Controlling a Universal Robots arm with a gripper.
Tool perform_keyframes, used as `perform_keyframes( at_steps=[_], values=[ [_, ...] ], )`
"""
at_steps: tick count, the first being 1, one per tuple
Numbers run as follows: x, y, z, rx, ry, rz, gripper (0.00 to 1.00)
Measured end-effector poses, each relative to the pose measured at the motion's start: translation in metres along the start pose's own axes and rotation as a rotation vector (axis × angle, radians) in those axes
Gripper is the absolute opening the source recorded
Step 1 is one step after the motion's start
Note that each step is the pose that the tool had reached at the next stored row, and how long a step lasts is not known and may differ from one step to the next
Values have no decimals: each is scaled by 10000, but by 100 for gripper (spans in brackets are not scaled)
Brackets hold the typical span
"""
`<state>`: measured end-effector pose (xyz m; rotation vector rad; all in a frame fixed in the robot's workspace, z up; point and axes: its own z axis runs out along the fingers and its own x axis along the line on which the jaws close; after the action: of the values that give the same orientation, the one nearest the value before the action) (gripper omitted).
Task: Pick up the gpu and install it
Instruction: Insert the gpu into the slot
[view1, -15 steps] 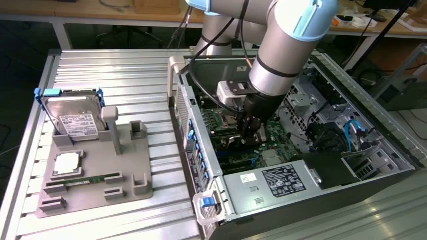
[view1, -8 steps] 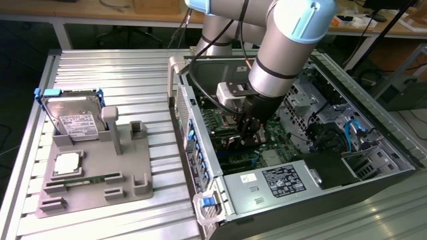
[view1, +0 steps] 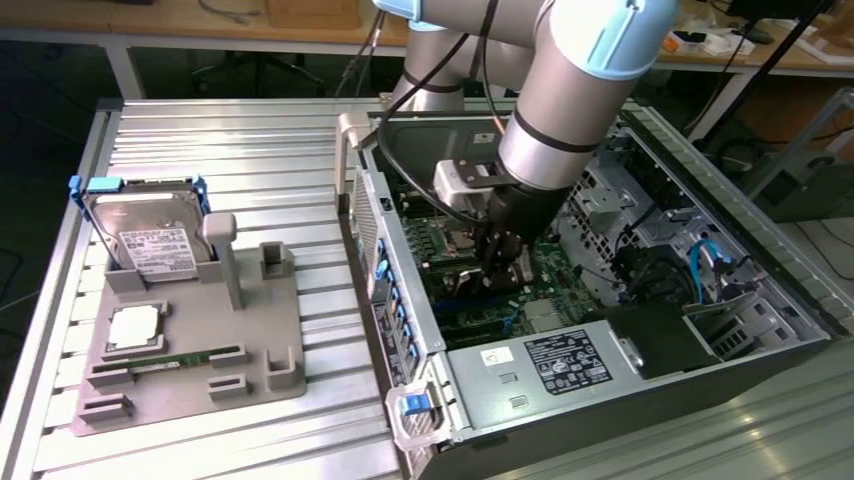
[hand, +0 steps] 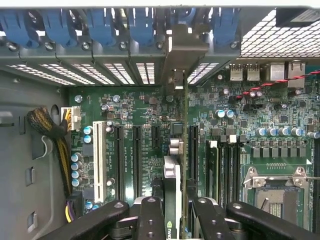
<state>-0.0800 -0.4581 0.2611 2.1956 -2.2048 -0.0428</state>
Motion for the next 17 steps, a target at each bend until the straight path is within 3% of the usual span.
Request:
perform_keyframes(
  at_steps=[17],
  values=[
    [-11, -3, 109, 12, 4, -56, 27]
  ],
)
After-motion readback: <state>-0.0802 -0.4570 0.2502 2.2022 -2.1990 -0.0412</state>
